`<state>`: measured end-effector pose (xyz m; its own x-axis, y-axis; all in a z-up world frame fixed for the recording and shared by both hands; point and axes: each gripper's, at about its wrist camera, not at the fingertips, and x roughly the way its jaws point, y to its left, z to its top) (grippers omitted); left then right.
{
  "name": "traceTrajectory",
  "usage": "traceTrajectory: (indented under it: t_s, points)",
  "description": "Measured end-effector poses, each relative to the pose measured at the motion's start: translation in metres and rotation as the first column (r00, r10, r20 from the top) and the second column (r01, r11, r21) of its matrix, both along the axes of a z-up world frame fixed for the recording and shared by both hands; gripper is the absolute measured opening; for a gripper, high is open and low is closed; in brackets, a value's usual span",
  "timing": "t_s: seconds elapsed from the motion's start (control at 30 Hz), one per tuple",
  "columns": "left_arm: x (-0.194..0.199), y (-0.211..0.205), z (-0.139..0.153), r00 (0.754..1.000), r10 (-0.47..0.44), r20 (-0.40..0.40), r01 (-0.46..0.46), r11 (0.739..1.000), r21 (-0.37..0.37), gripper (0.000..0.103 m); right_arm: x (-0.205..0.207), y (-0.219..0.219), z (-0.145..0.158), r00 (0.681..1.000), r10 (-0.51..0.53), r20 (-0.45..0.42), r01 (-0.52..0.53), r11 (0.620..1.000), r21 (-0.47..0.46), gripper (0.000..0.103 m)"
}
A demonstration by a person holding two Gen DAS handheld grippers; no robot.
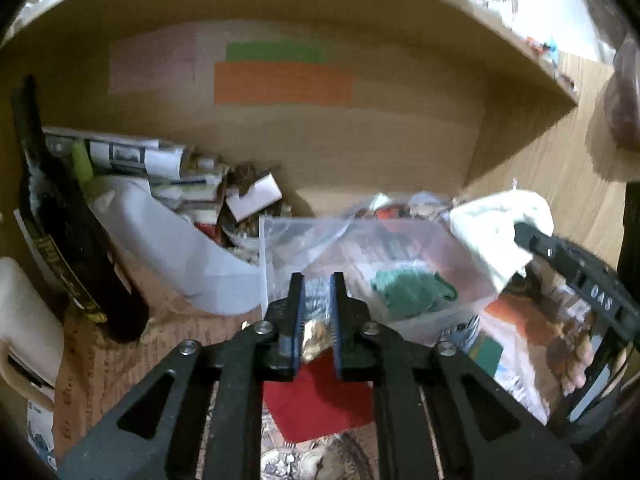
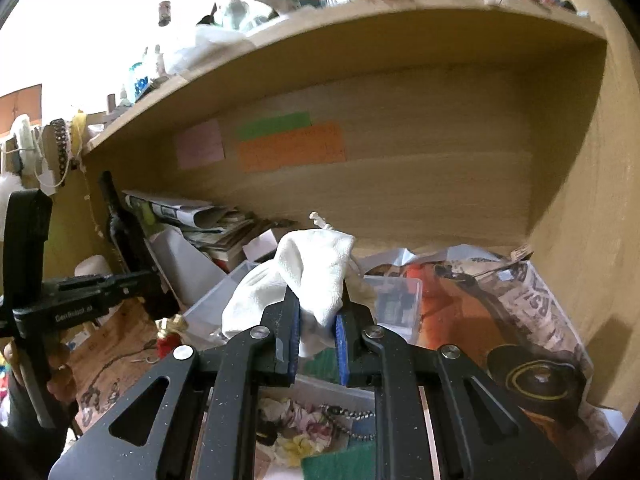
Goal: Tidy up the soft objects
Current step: 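Carry the red pouch and white cloth over the box and release both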
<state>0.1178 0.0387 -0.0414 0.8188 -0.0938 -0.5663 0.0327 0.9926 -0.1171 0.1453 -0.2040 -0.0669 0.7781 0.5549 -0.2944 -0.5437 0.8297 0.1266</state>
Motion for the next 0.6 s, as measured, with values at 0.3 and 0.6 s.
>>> traceTrajectory:
  t_s: [0.3, 0.6]
  points:
    - [-0.003, 0.005, -0.04, 0.994, 0.001, -0.113, -0.002, 1.0, -0.014, 0.091, 0.016, 0.004, -0.018, 0.997, 0.005, -0.073, -0.007, 0.999, -0.032, 0.014]
    - [0.015, 0.012, -0.071, 0.979, -0.029, -0.201, 0.003, 0.992, -0.128, 0.069, 0.018, 0.007, -0.023, 0.996, -0.008, -0.09, 0.002, 0.998, -0.063, 0.014]
